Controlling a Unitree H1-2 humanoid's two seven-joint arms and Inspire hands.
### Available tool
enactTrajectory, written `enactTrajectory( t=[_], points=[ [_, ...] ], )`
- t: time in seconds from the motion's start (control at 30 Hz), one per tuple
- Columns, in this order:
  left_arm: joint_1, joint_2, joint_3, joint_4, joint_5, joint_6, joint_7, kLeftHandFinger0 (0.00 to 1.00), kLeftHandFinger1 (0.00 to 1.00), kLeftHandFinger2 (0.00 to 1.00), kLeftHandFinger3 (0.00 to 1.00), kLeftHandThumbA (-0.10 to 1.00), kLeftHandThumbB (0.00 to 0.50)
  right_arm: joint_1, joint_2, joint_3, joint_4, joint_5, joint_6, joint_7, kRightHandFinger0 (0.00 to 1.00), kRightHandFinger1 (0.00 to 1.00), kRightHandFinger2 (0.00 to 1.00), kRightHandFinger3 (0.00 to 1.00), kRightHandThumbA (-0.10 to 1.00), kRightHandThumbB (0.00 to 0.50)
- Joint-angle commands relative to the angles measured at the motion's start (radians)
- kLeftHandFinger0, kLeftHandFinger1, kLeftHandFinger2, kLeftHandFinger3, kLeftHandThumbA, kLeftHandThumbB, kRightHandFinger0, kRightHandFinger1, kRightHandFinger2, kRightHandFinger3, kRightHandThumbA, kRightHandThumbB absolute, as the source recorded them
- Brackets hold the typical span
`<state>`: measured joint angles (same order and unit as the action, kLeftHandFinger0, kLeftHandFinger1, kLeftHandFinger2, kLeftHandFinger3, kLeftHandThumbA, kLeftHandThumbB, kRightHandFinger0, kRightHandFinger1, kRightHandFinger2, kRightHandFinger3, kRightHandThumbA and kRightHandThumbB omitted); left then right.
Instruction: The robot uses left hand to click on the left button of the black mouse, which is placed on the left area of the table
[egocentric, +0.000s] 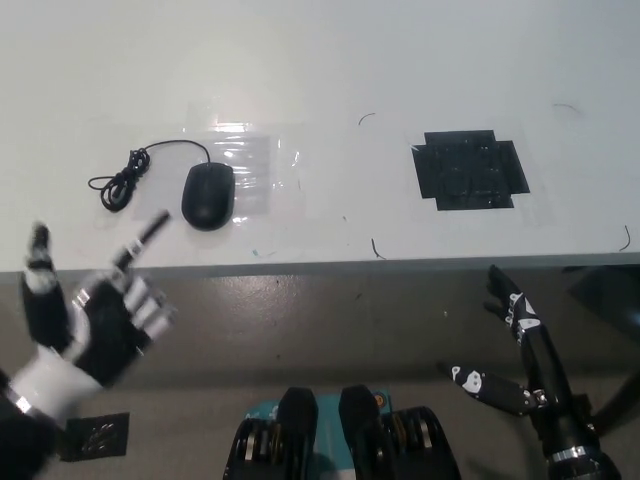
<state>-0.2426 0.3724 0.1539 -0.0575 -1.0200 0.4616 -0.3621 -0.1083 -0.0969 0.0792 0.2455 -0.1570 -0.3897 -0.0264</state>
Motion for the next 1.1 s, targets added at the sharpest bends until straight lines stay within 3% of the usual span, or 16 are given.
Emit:
enactTrajectory(
  t=[0.0, 0.03, 0.13, 0.2, 0.23, 0.3, 0.33, 0.47, 0.53, 0.67, 0.77, 0.9, 1.03, 1.07],
  points=[
    [-0.248, 0.281, -0.05, 0.059, 0.124, 0.008, -0.028, 0.0, 0.0, 0.09, 1.0, 1.0, 0.428, -0.012, -0.006, -0.015, -0.027, 0.003, -0.051, -0.01, 0.87, 0.97, 1.0, 1.0, 0.96, 0.074],
    [-0.322, 0.353, -0.082, 0.111, 0.143, 0.008, -0.06, 0.0, 0.0, 0.1, 1.0, 1.0, 0.429, -0.012, -0.008, -0.015, -0.028, 0.006, -0.049, -0.008, 0.87, 0.97, 1.0, 1.0, 0.96, 0.077],
    [-0.439, 0.439, -0.16, 0.205, 0.133, 0.008, -0.113, 0.0, 0.0, 0.08, 1.0, 1.0, 0.433, -0.01, -0.013, -0.016, -0.026, 0.007, -0.047, -0.005, 0.87, 0.97, 1.0, 1.0, 0.98, 0.081],
    [-0.573, 0.489, -0.245, 0.336, 0.17, 0.008, -0.195, 0.0, 0.0, 0.07, 1.0, 1.0, 0.363, -0.005, -0.01, -0.015, -0.025, 0.006, -0.046, -0.006, 0.87, 0.97, 1.0, 1.0, 0.99, 0.091],
    [-0.583, 0.491, -0.251, 0.347, 0.179, 0.008, -0.204, 0.0, 0.0, 0.07, 1.0, 1.0, 0.363, -0.005, -0.01, -0.015, -0.025, 0.006, -0.046, -0.006, 0.87, 0.97, 1.0, 1.0, 0.99, 0.091],
    [-0.681, 0.526, -0.333, 0.437, 0.237, 0.008, -0.247, 0.0, 0.0, 0.14, 1.0, 1.0, 0.337, -0.001, -0.007, -0.013, -0.022, 0.017, -0.052, -0.001, 0.88, 0.97, 1.0, 1.0, 0.97, 0.082],
    [-0.705, 0.536, -0.361, 0.448, 0.262, 0.008, -0.241, 0.0, 0.01, 0.27, 1.0, 1.0, 0.341, -0.002, -0.007, -0.013, -0.02, 0.016, -0.054, -0.002, 0.87, 0.96, 1.0, 1.0, 0.96, 0.077],
    [-0.847, 0.563, -0.528, 0.54, 0.344, 0.008, -0.251, 0.0, 0.0, 0.33, 1.0, 1.0, 0.343, 0.0, -0.006, -0.013, -0.02, 0.004, -0.055, -0.009, 0.86, 0.95, 1.0, 1.0, 0.98, 0.063],
    [-0.921, 0.546, -0.601, 0.619, 0.435, 0.008, -0.328, 0.0, 0.0, 0.36, 1.0, 1.0, 0.35, 0.0, -0.006, -0.011, -0.019, 0.005, -0.058, -0.007, 0.85, 0.94, 1.0, 1.0, 0.97, 0.078],
    [-1.001, 0.502, -0.685, 0.729, 0.524, 0.008, -0.366, 0.0, 0.0, 0.34, 1.0, 1.0, 0.35, -0.002, -0.007, -0.009, -0.022, 0.006, -0.057, -0.004, 0.84, 0.94, 1.0, 1.0, 0.98, 0.089],
    [-1.067, 0.458, -0.769, 0.809, 0.647, -0.017, -0.398, 0.0, 0.0, 0.34, 1.0, 1.0, 0.391, 0.0, -0.008, -0.01, -0.026, 0.0, -0.058, -0.006, 0.84, 0.93, 1.0, 1.0, 0.98, 0.092],
    [-1.143, 0.398, -0.875, 0.926, 0.749, -0.054, -0.412, 0.0, 0.06, 0.49, 1.0, 1.0, 0.401, 0.003, -0.01, -0.01, -0.034, -0.004, -0.048, -0.006, 0.84, 0.93, 1.0, 1.0, 1.0, 0.107],
    [-1.177, 0.345, -0.924, 1.017, 0.787, -0.088, -0.441, 0.0, 0.14, 0.59, 1.0, 1.0, 0.344, 0.008, -0.017, -0.011, -0.047, -0.001, -0.038, 0.0, 0.84, 0.93, 1.0, 1.0, 1.0, 0.109],
    [-1.188, 0.321, -0.942, 1.064, 0.804, -0.106, -0.447, 0.0, 0.21, 0.66, 1.0, 1.0, 0.335, 0.01, -0.019, -0.012, -0.053, 0.0, -0.031, 0.002, 0.84, 0.93, 1.0, 1.0, 1.0, 0.109]
  ],
)
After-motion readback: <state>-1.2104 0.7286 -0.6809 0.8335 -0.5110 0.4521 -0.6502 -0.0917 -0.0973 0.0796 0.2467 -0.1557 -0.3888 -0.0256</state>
